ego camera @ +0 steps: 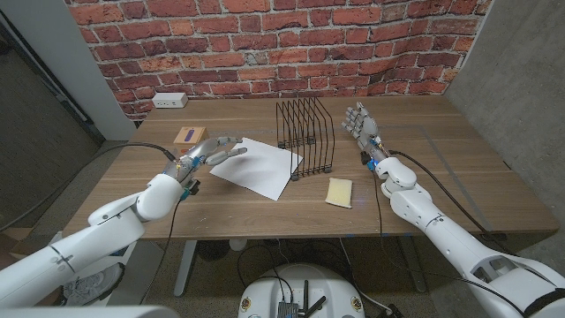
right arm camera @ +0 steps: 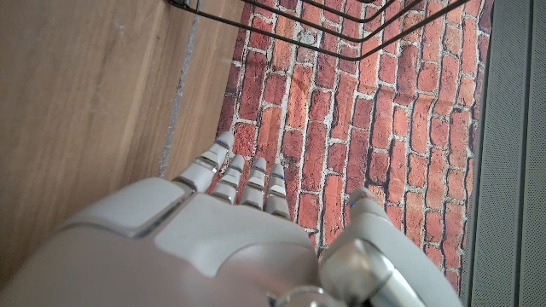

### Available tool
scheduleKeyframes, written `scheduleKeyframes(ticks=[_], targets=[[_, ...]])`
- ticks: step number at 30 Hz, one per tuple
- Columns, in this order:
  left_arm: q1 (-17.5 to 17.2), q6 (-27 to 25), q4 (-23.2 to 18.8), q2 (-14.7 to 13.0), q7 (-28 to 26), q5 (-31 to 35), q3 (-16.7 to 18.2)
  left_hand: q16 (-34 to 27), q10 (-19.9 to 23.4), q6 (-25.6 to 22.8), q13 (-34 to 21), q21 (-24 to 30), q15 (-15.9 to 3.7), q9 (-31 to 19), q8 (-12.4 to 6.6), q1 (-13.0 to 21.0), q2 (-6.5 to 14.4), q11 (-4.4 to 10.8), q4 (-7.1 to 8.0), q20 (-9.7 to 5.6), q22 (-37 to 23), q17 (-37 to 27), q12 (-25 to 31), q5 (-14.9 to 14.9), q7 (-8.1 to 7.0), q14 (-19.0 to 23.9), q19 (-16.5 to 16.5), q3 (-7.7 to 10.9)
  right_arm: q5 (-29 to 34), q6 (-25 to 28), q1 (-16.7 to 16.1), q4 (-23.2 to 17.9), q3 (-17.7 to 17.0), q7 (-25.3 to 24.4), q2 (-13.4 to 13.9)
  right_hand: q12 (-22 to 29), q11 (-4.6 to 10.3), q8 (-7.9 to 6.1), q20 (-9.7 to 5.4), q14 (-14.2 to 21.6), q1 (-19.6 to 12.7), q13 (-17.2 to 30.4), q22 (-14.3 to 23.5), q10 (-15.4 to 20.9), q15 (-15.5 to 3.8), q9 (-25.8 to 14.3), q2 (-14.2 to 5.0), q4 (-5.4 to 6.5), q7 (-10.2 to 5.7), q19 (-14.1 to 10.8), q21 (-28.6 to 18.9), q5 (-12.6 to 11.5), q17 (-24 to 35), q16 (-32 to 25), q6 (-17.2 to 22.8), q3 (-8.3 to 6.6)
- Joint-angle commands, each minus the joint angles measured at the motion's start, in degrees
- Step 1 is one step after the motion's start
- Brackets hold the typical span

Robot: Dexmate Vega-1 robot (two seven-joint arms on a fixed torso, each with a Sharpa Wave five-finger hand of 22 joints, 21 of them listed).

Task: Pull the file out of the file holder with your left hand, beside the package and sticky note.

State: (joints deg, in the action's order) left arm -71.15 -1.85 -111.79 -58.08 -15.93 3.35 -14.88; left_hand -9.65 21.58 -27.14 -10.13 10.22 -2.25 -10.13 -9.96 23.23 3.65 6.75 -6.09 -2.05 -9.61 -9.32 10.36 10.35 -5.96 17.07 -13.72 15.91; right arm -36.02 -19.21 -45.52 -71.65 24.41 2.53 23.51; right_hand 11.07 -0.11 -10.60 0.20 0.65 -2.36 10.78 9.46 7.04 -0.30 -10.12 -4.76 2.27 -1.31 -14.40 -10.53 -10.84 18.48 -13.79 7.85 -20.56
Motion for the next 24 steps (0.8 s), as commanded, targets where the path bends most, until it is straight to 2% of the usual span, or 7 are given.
scheduleKeyframes(ticks=[1,12,18,24], targets=[[3.54,5.84,6.49,6.46,-0.42,-5.04,-0.24,-0.1,-0.34,0.72,-0.09,0.34,-5.79,-0.09,0.0,0.11,1.1,-0.72,-0.2,-8.97,0.01,-0.2,0.08,0.06,0.45,-0.59,0.0,0.54,1.08,-0.73,-0.32,-0.79,0.21,-0.5,0.35,0.05,0.07,-0.12,-0.03,-0.33,-0.07,0.17,0.23,0.06,-0.18,-0.2,-2.94,0.25,-0.37,0.14,-0.19,-0.37,0.24,0.09,0.04,-0.15],[8.37,10.21,12.93,10.96,0.88,-7.67,-3.17,-0.05,-1.35,1.83,-0.07,0.25,-5.66,-0.06,0.07,-0.21,1.64,-1.24,-0.64,-9.93,0.02,-0.19,0.01,0.02,0.91,-1.25,0.29,1.0,2.33,-1.1,-0.98,-2.04,0.23,-1.85,0.92,0.01,0.04,-0.09,-0.27,-0.71,0.04,0.15,0.22,-0.09,-0.19,-0.17,-2.88,0.33,-0.41,0.56,-0.08,-0.36,0.26,0.23,-0.09,-0.08],[10.85,13.48,17.46,13.71,1.53,-10.14,-4.21,-0.01,-2.2,3.29,-0.06,0.11,-5.29,-0.03,0.23,-0.65,1.93,-1.54,-0.89,-9.94,0.02,-0.21,-0.03,-0.01,1.06,-2.08,0.86,1.26,3.24,-1.26,-0.82,-1.82,0.45,-2.28,1.16,0.03,0.02,-0.08,-0.33,-0.82,0.1,0.14,0.21,-0.08,-0.3,-0.16,-2.84,0.37,-0.3,0.63,-0.09,-0.36,0.26,0.27,-0.15,-0.04],[12.85,14.31,20.08,15.8,1.21,-11.34,-5.07,-0.03,-2.75,3.82,-0.05,0.13,-5.12,-0.02,0.19,-0.85,2.22,-1.79,-1.0,-9.85,0.02,-0.22,-0.07,0.0,1.09,-2.41,0.97,1.47,3.18,-1.61,-0.85,-1.51,0.21,-2.4,1.17,0.04,-0.01,-0.08,-0.34,-0.74,0.09,0.13,0.21,-0.07,-0.17,-0.15,-2.78,0.35,-0.24,0.61,-0.12,-0.36,0.24,0.25,-0.19,-0.02]])
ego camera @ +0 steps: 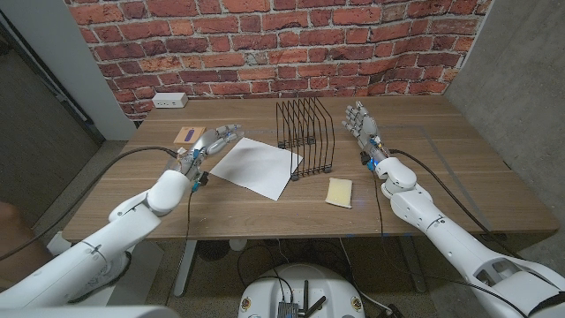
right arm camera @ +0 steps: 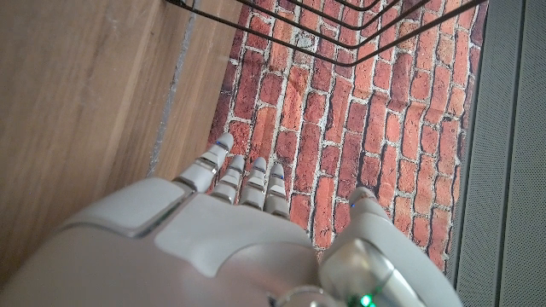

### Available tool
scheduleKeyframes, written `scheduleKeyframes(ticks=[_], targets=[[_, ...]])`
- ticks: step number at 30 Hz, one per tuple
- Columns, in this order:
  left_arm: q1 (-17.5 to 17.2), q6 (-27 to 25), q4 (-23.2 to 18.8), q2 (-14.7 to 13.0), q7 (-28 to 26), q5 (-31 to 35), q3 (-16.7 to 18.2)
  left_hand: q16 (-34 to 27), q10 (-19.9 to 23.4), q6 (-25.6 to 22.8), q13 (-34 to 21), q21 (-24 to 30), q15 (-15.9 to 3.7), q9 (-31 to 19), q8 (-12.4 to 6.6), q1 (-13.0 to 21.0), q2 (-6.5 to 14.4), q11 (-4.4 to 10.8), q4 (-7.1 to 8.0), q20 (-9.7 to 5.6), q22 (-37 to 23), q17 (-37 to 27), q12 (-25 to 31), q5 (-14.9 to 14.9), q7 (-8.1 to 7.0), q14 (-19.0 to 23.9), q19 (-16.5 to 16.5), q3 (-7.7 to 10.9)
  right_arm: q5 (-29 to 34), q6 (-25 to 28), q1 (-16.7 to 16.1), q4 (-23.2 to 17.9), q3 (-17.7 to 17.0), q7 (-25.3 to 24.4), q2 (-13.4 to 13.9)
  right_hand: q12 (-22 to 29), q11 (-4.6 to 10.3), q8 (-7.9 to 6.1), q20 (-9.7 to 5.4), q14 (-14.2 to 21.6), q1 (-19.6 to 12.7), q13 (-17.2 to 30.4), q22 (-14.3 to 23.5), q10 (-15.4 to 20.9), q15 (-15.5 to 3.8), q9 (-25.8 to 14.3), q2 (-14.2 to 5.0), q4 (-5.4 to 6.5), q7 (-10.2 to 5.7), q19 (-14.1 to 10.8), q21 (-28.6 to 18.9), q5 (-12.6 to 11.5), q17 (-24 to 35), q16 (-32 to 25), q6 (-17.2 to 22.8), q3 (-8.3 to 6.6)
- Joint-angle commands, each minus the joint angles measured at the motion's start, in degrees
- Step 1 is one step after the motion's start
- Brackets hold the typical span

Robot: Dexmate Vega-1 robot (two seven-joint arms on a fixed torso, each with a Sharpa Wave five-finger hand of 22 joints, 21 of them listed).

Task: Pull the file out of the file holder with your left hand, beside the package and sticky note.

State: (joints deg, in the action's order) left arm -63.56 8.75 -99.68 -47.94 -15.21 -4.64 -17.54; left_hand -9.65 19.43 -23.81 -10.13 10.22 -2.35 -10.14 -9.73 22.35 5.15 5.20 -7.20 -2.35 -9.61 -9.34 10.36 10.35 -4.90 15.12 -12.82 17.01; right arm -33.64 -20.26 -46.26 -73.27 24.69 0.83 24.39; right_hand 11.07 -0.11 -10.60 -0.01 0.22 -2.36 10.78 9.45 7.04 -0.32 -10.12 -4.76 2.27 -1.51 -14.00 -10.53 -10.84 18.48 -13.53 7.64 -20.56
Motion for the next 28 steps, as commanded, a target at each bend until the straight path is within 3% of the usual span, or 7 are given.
scheduleKeyframes(ticks=[1,7,14,20,28], targets=[[5.56,3.6,8.25,6.04,0.51,-3.81,-2.5,-0.02,-0.76,0.55,-0.04,0.13,-4.98,-0.01,-0.05,0.01,0.76,-0.28,0.09,-9.52,0.02,-0.2,-0.1,0.0,0.03,-0.53,0.09,0.4,0.54,-0.26,-0.17,-0.09,-0.18,-0.64,0.41,0.03,-0.03,-0.08,-0.17,-0.31,0.09,0.13,0.21,-0.09,-0.23,-0.14,-2.77,0.34,-0.05,0.19,-0.13,-0.36,0.24,-0.01,0.01,-0.02],[7.85,4.81,11.1,9.05,0.39,-6.06,-3.33,-0.05,-1.3,1.2,-0.04,0.18,-4.83,-0.01,-0.04,-0.12,1.08,-0.32,-0.05,-9.38,0.02,-0.2,-0.12,0.02,0.21,-0.83,0.13,0.65,0.38,-0.43,-0.05,0.17,-0.53,-0.86,0.42,0.03,-0.02,-0.1,-0.16,-0.33,0.03,0.12,0.21,-0.12,-0.27,-0.13,-2.76,0.29,-0.03,0.23,-0.14,-0.37,0.21,0.01,0.01,-0.03],[10.41,7.72,15.1,11.74,1.49,-7.76,-4.74,0.04,-3.22,2.19,-0.06,0.09,-4.08,-0.04,-0.2,-1.02,2.74,-1.43,0.29,-8.98,0.0,-0.31,-0.26,0.13,0.5,-2.29,0.85,1.47,1.6,-0.52,-0.11,-0.21,-0.62,-2.75,0.49,0.05,-0.01,-0.1,-0.3,-0.25,0.03,0.11,0.2,-0.1,-0.36,-0.13,-2.77,0.29,-0.04,0.23,-0.16,-0.38,0.2,-0.02,-0.02,-0.02],[12.37,9.69,18.54,14.77,1.03,-8.68,-5.88,0.03,-4.89,4.27,-0.06,0.06,-3.45,-0.02,0.02,-2.22,3.16,-2.31,0.48,-8.95,0.01,-0.3,-0.24,0.12,-0.32,-3.63,1.6,1.84,0.58,-0.64,-0.09,0.37,-1.0,-1.72,0.6,0.05,-0.01,-0.11,-0.32,-0.26,0.03,0.1,0.2,-0.11,-0.28,-0.12,-2.78,0.28,-0.04,0.25,-0.18,-0.39,0.18,-0.02,-0.03,-0.02],[13.66,11.51,21.78,18.53,-0.49,-9.83,-6.96,0.01,-6.34,6.15,-0.05,0.01,-3.25,0.0,0.17,-3.07,3.31,-2.74,0.53,-8.9,0.02,-0.3,-0.24,0.13,-0.03,-4.65,2.3,2.13,0.03,-0.69,0.32,1.6,-1.33,-1.81,0.13,0.02,-0.02,-0.06,-0.27,-0.31,0.06,0.1,0.2,-0.21,-0.28,-0.11,-2.72,0.29,-0.01,0.3,-0.18,-0.38,0.17,0.0,-0.19,0.03]])
